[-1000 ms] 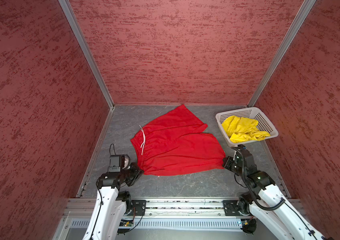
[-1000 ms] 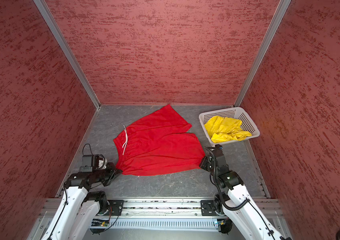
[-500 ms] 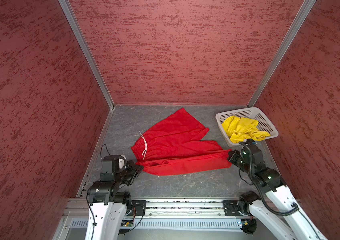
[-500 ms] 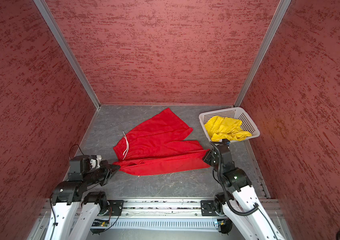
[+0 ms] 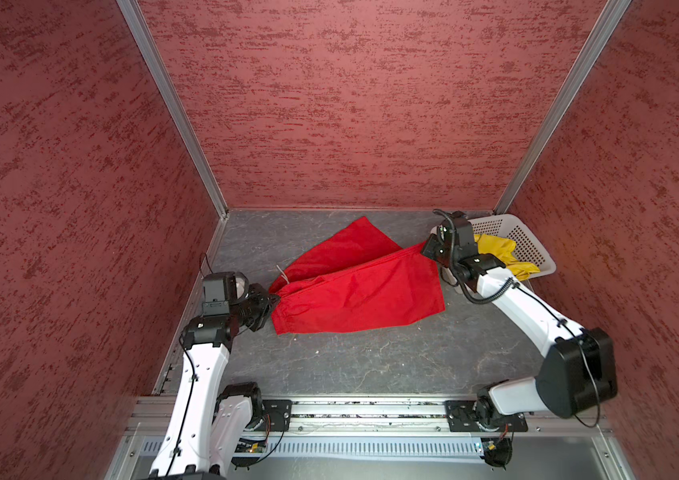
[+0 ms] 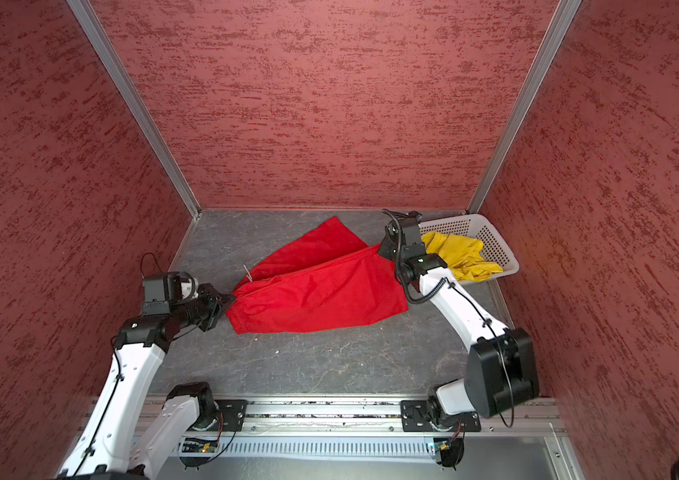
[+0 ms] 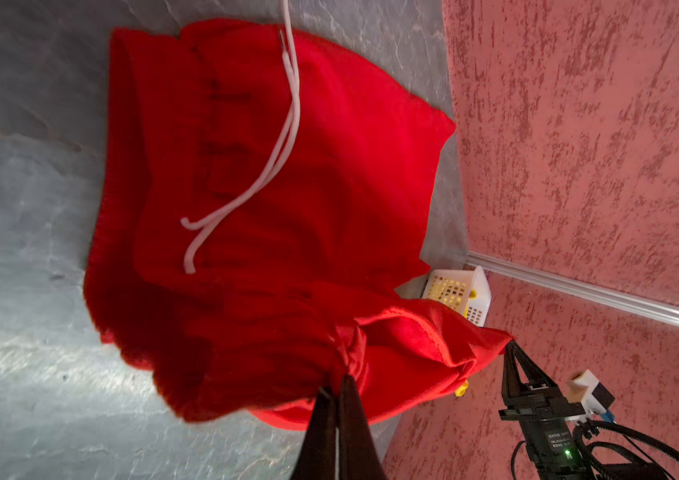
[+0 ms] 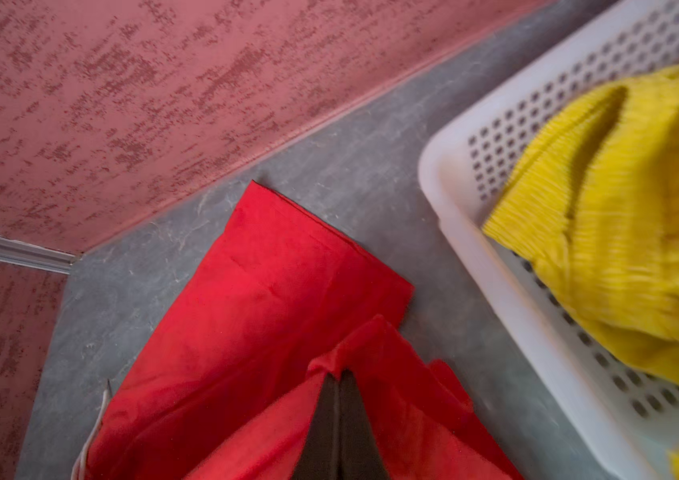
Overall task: Fold and stack the shorts
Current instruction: 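Carry the leg hem away with the right gripper while the left holds the waistband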
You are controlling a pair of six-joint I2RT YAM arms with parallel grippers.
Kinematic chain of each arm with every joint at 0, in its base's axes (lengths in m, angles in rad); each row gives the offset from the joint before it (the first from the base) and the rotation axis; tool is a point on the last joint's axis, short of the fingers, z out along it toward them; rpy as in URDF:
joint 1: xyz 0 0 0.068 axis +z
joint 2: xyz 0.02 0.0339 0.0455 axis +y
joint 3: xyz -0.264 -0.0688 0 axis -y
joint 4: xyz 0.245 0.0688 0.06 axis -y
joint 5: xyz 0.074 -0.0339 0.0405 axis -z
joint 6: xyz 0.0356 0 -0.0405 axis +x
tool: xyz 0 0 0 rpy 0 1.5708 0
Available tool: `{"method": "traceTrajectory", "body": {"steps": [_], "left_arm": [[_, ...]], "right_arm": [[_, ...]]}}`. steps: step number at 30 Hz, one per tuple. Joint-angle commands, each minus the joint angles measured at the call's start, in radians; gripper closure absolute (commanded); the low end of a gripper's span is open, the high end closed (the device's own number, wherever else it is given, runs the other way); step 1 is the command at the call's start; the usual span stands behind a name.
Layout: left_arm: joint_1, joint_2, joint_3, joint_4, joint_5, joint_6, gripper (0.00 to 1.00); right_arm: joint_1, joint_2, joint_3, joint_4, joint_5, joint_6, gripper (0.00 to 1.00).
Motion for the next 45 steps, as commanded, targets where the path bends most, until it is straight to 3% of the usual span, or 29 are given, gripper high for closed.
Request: {"method": "traceTrajectory", "body": {"steps": [1,14,15,18,20,23,25,29,34,36,39,45], "left_arm": [[0.055,0.072,0.025,0.100,-0.038,0.021,1.00],[0.096,0.479,0.049,0.297,-0.135,0.040,1.00],[0.096,0.514,0.049,0.315,-0.142,0.035,0.97],[0.093,0.606,0.070,0.357,-0.143,0.026,0.73],[0.090,0.652,0.091,0.361,-0.149,0.021,0.57],[0.079,0.689,0.129,0.354,-0.171,0.019,0.50],[0.071,0.682,0.157,0.317,-0.218,0.021,0.45],[0.049,0.598,0.202,0.268,-0.294,0.045,0.39],[-0.036,0.497,0.237,0.148,-0.390,0.091,0.24],[-0.054,0.468,0.190,0.129,-0.393,0.081,0.16],[-0.054,0.439,0.088,0.170,-0.353,0.038,0.13],[-0.072,0.400,-0.090,0.365,-0.258,-0.003,0.01]], "right_arm": [[-0.038,0.130,0.120,0.102,0.010,-0.025,1.00],[-0.045,0.793,0.840,-0.024,-0.103,-0.056,1.00],[-0.045,0.847,0.915,-0.054,-0.109,-0.058,1.00],[-0.045,1.004,1.136,-0.148,-0.119,-0.064,0.97],[-0.048,1.099,1.262,-0.194,-0.129,-0.061,0.81],[-0.056,1.183,1.361,-0.201,-0.155,-0.041,0.62],[-0.062,1.193,1.355,-0.174,-0.170,-0.029,0.57],[-0.062,1.157,1.340,-0.165,-0.184,-0.043,0.55],[-0.051,0.951,1.122,-0.073,-0.194,-0.083,0.55],[-0.032,0.840,0.978,-0.014,-0.185,-0.108,0.53],[0.002,0.715,0.813,0.029,-0.181,-0.138,0.49],[0.113,0.630,0.617,0.003,-0.192,-0.223,0.52]]}}
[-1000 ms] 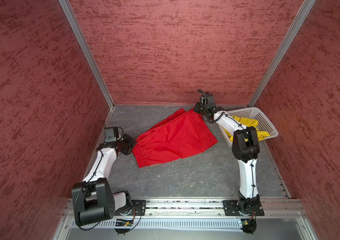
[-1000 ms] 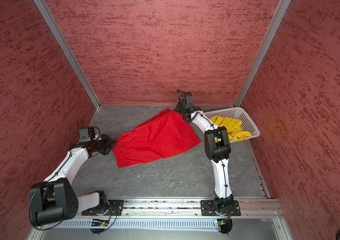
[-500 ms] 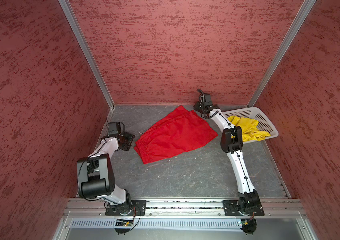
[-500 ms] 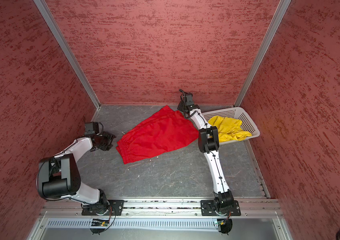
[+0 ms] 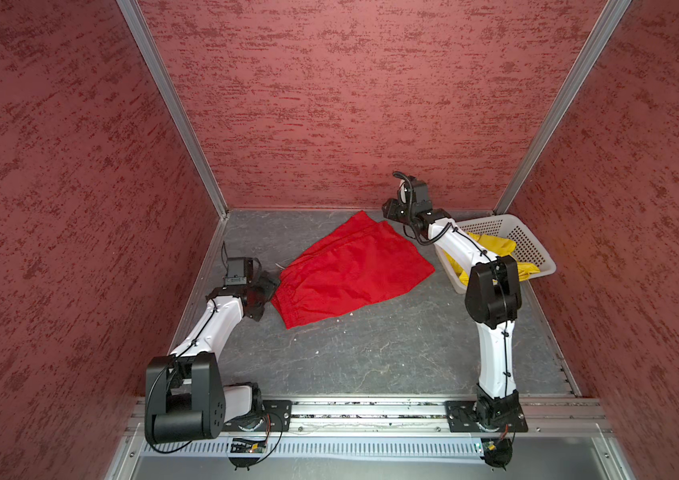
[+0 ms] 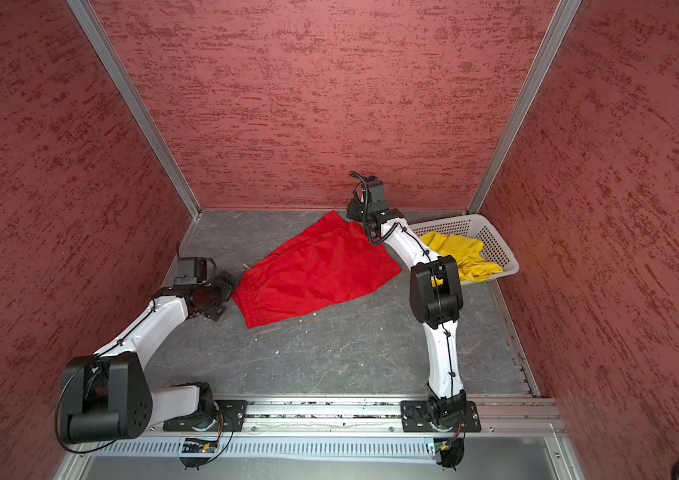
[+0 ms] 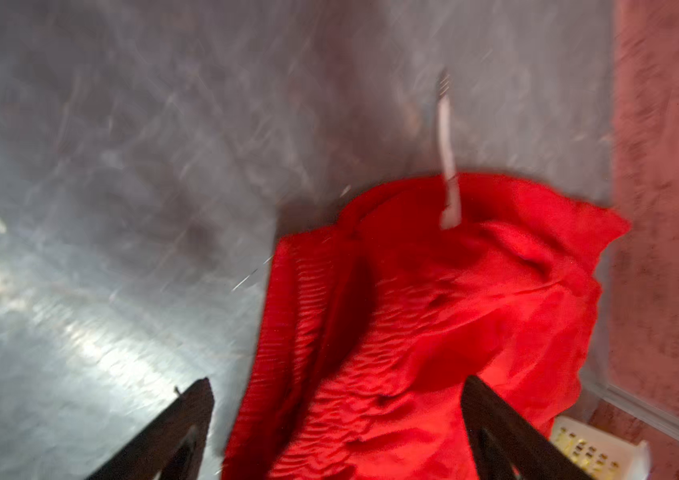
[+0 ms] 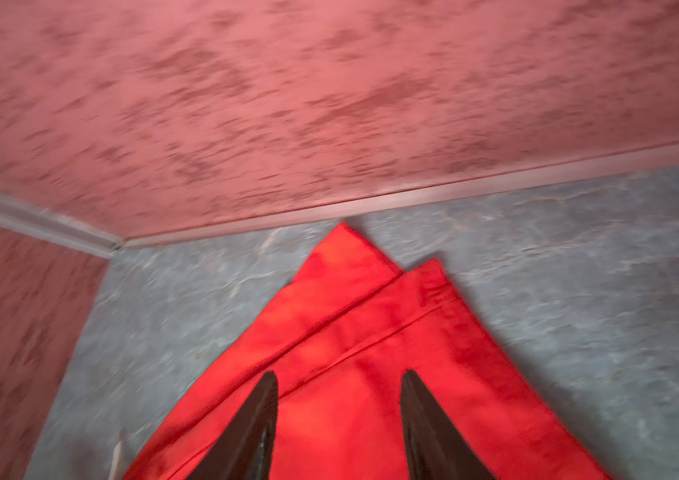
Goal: Fold and stack the shorts
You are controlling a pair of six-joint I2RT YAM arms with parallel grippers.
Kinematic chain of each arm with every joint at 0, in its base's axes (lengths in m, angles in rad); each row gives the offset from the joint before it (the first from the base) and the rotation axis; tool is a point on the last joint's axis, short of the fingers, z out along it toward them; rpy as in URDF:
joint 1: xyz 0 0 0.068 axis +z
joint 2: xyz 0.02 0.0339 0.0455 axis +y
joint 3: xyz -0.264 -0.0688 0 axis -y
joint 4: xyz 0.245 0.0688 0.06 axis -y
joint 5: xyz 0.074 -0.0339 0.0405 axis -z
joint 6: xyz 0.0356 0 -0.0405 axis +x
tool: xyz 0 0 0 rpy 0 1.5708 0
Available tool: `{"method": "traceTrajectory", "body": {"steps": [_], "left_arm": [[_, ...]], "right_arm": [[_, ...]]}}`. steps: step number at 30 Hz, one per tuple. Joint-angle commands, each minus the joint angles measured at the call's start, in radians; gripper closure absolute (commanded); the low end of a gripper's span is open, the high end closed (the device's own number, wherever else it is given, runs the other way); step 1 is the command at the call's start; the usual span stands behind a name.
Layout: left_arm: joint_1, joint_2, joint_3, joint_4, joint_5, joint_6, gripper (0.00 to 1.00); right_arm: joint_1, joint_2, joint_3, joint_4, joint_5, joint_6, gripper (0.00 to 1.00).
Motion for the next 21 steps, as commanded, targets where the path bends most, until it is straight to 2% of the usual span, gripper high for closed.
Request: {"method": "traceTrajectory", "body": {"steps": [1,7,13,16,21], "left_arm": [[-0.014,-0.029,-0.045,0.131,0.045,-0.015,0.01],[-0.029,0.009,-0.095,0.252,0.055,-0.015,0.00],[-0.036,0.057,-0.129,0.395,0.082,-0.033,0.00],[-0.038,0.116,-0.121,0.456,0.092,-0.034,0.15],[-0.025,0.239,-0.039,0.489,0.083,-0.017,0.59]], "right_arm": [[0.075,0.004,-0.099,0.004,-0.019,-0.073,0.53],[0.218,-0.016,-0.252,0.046,-0.046,-0.131,0.53],[0.266,0.000,-0.320,0.073,-0.083,-0.080,0.54],[0.287,-0.009,-0.380,0.094,-0.082,-0.050,0.54],[0.330,-0.077,-0.517,0.148,-0.067,0.048,0.54]]}}
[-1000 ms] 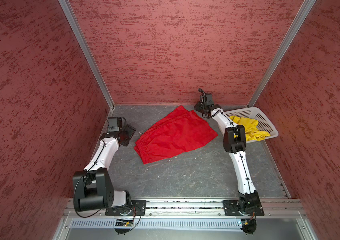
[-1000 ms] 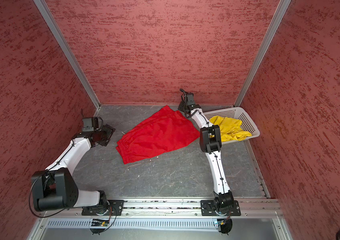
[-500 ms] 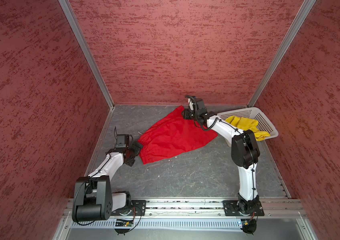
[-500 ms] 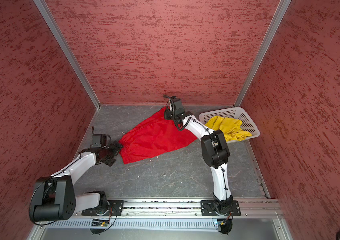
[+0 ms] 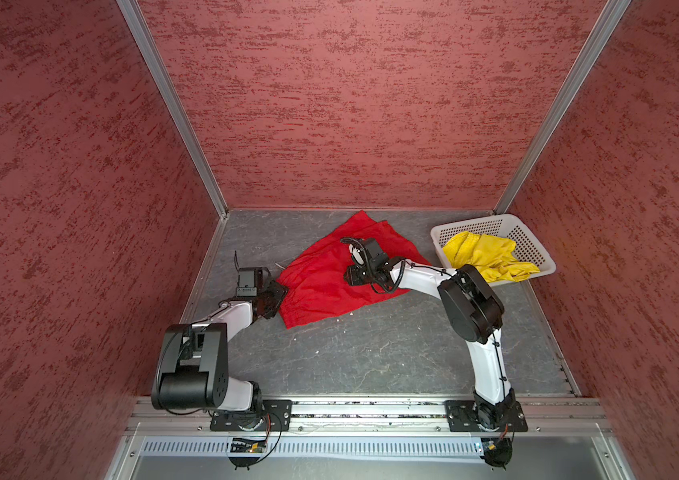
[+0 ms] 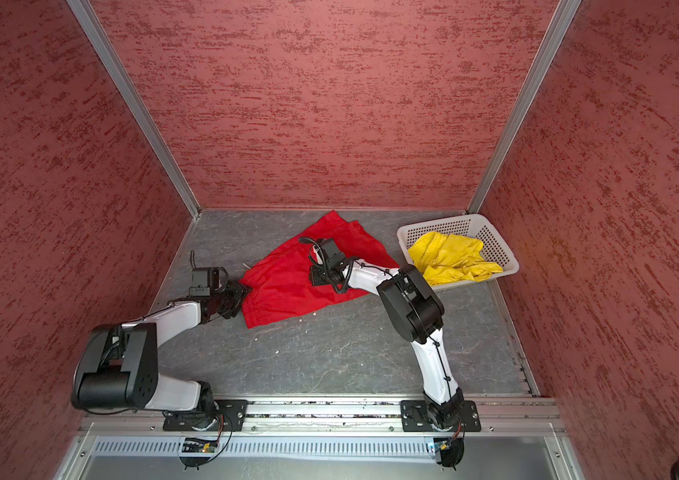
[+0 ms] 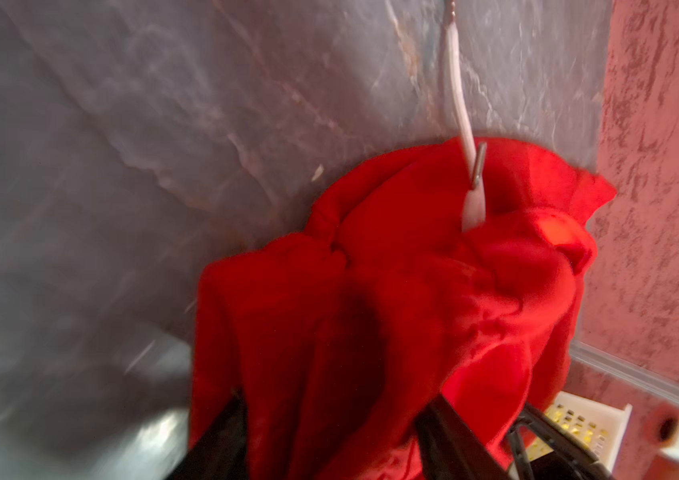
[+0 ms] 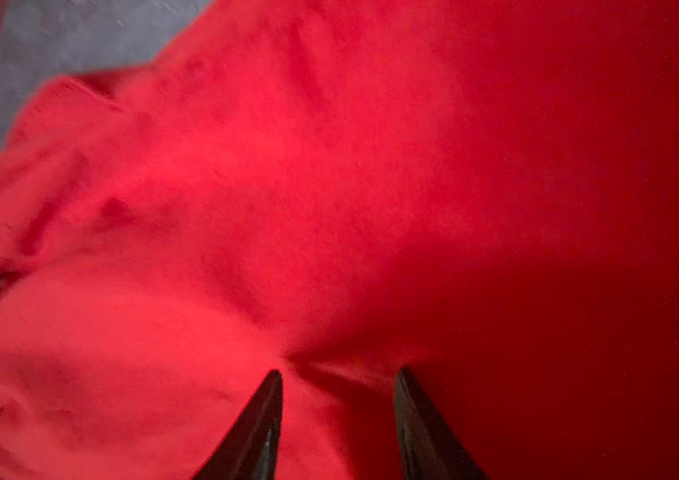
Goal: Fold and stack the shorts
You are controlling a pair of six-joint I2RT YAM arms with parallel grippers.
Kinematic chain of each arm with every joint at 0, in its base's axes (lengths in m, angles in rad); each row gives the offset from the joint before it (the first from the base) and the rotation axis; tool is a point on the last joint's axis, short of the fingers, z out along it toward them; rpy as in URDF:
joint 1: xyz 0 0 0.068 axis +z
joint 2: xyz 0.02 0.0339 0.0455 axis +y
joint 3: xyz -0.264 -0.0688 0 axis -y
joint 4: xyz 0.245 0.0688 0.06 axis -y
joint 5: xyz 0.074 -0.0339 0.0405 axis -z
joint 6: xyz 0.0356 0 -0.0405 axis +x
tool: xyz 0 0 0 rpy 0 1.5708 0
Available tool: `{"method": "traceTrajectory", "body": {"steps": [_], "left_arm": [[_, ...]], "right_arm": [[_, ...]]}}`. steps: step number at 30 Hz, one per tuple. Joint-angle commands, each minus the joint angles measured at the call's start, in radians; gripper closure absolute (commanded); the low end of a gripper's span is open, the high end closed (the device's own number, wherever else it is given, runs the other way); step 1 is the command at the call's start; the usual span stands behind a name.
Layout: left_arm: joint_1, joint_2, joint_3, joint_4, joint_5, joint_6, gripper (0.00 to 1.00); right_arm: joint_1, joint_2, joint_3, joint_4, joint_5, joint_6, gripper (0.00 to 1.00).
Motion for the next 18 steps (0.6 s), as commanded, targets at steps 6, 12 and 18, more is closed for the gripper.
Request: {"method": "traceTrajectory", "body": {"steps": [6,12,18], "left_arm": [[0.033,0.196,0.243,0.071,0.004,0.064,0.68],[0.062,0.378,0.420,0.055,0.041,0.111,0.64],[0.106,0.367,0.441,-0.018,0.026,0.142,0.51]], "right_arm": [[0.138,-0.126,-0.150,0.089,-0.026,0.185,0.53],[0.277,-0.043,-0.026,0.037,-0.099,0.172,0.51],[0.180,-0.158,-0.017,0.007,-0.065,0.119,0.50]]}}
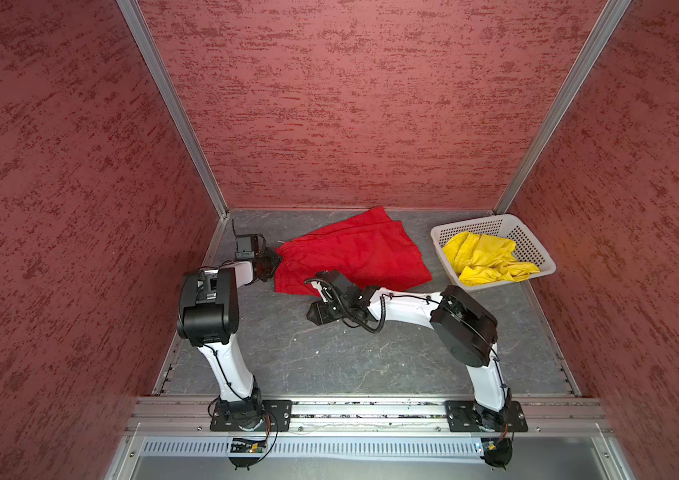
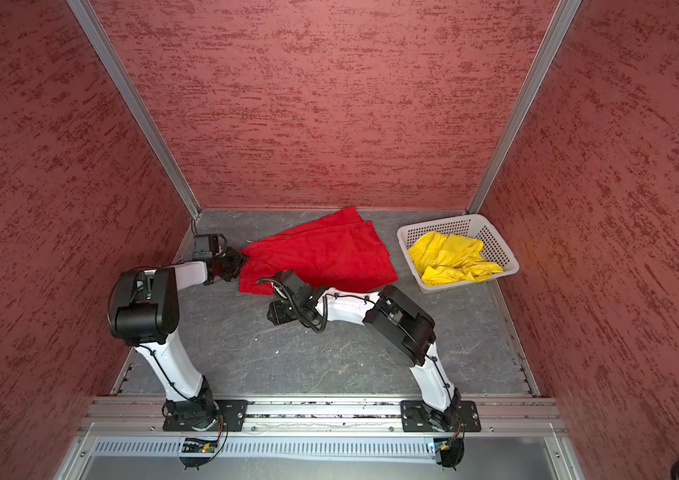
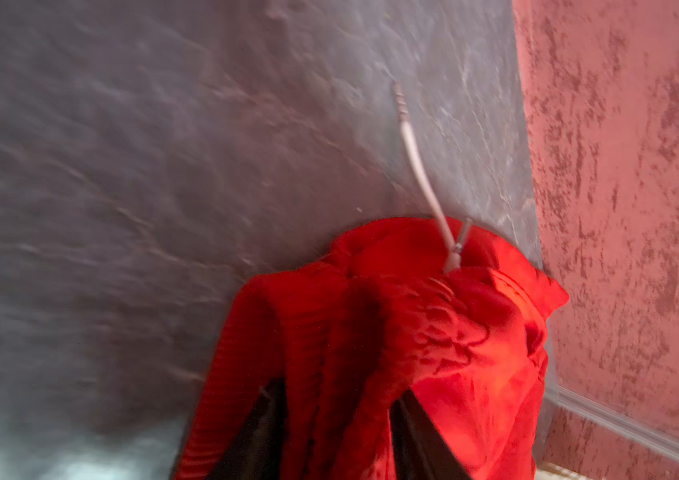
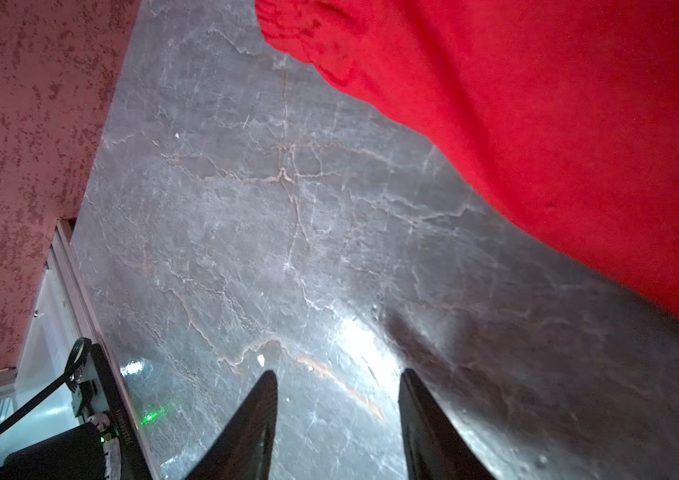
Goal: Fold and stack the shorts
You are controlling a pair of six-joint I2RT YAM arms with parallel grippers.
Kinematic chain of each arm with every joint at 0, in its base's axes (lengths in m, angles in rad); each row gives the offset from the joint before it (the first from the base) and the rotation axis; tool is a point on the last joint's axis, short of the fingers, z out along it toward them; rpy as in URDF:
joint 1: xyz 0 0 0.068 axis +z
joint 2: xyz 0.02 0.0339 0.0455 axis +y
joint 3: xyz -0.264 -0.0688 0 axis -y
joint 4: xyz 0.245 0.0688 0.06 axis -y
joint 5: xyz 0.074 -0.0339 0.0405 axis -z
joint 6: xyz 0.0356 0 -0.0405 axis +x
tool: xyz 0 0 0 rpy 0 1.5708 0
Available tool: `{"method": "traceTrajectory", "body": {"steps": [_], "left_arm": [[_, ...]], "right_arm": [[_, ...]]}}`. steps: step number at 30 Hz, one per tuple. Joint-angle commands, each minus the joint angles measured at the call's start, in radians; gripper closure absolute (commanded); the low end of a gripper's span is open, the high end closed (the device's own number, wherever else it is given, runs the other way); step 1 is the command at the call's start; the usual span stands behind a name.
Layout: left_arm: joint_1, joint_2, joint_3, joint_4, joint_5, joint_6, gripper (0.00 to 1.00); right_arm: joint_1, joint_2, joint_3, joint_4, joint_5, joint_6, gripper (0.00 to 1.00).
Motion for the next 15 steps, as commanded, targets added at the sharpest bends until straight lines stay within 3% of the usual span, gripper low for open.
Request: {"method": "traceTrajectory", "body": {"steps": [1,4,9,15], "left_arm": [[0.019,-0.073,0.000,-0.076,-0.033,0.052,0.46],[0.007,-0.167,0.019,-0.166,-0.085,0.105,0.24],[-0.066,-0.307,0.040,-0.270,-0.156,0.174,0.03],[-0.089,-0.367,0.038,-0.305,-0.149,0.176,0.00]], "right_arm": [[-0.127,-0.126,0.001,-0.033,0.033,-0.036,0.49],[-0.236,-0.211,0.001,-0.094,0.088,-0.087,0.44],[-0.344,-0.200,0.028,-0.239,0.240,-0.168,0.40],[-0.358,-0.138,-0.010,-0.268,0.297,-0.167,0.43]]}}
